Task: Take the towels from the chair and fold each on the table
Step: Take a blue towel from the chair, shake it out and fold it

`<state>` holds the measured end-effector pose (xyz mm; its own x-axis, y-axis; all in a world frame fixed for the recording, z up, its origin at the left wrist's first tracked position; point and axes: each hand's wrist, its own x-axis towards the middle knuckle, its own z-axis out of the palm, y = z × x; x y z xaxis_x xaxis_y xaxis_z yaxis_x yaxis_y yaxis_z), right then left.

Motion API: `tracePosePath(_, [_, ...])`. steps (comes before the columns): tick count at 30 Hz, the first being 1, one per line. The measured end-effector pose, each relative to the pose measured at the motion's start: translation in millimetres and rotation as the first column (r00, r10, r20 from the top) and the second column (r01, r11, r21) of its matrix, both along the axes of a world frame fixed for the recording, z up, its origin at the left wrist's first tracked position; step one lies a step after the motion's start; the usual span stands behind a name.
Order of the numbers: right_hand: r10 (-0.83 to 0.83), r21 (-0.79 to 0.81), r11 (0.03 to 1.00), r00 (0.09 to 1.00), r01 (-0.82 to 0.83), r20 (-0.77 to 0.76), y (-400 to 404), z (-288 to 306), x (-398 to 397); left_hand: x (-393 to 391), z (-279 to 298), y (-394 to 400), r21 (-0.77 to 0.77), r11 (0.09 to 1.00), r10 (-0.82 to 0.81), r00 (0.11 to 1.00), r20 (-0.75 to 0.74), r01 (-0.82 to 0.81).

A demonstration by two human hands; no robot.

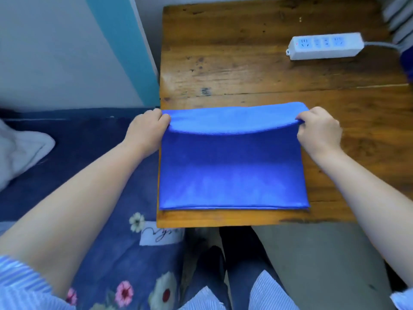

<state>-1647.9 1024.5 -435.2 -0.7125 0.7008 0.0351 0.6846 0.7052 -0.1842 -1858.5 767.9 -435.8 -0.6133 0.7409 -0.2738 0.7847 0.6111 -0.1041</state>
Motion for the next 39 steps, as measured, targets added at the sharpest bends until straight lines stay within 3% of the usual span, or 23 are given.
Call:
tracePosePath(4, [0.063,-0.001,0.998,0.983,-0.064,-0.170,-24.1,-13.1,36.3,30.2,5.1,-26.1,0.048,0.998,0.044,0.997,0.061,-0.047])
tracePosePath(6, [0.071,0.003,0.997,0.970,-0.072,-0.234,-33.8,-17.3,49.4,38.3,-2.1,-37.3,0.161,0.986,0.037,0.996,0.087,-0.050])
tracePosePath(12, [0.111,0.058,0.994,0.937,-0.097,-0.330,-61.9,-24.2,84.4,59.7,-19.4,-69.3,0.301,0.945,-0.152,0.987,0.057,0.128])
tracePosePath(17, [0.142,0.042,0.990,0.941,-0.136,-0.306,-66.2,-39.9,111.8,82.3,-29.2,-88.0,0.169,0.955,-0.260,0.963,0.076,0.245])
tracePosePath(23, [0.182,0.042,0.983,0.960,-0.177,-0.215,-78.5,-47.1,134.7,104.2,-30.7,-81.2,-0.292,0.942,-0.139,0.983,0.117,0.167])
tracePosePath(28, [0.227,0.071,0.973,0.956,-0.218,-0.183,-86.9,-49.5,147.0,108.7,-32.5,-84.8,-0.369,0.912,-0.163,0.984,0.068,0.177])
tracePosePath(36, [0.255,0.054,0.966,0.967,-0.254,-0.012,-101.2,-67.7,164.4,121.2,-33.2,-86.1,-0.459,0.881,-0.097,0.994,0.049,0.109])
tracePosePath(39, [0.258,0.083,0.964,0.964,-0.253,-0.061,-97.9,-63.5,164.6,119.8,-31.5,-84.4,-0.395,0.914,-0.096,0.995,0.003,0.089])
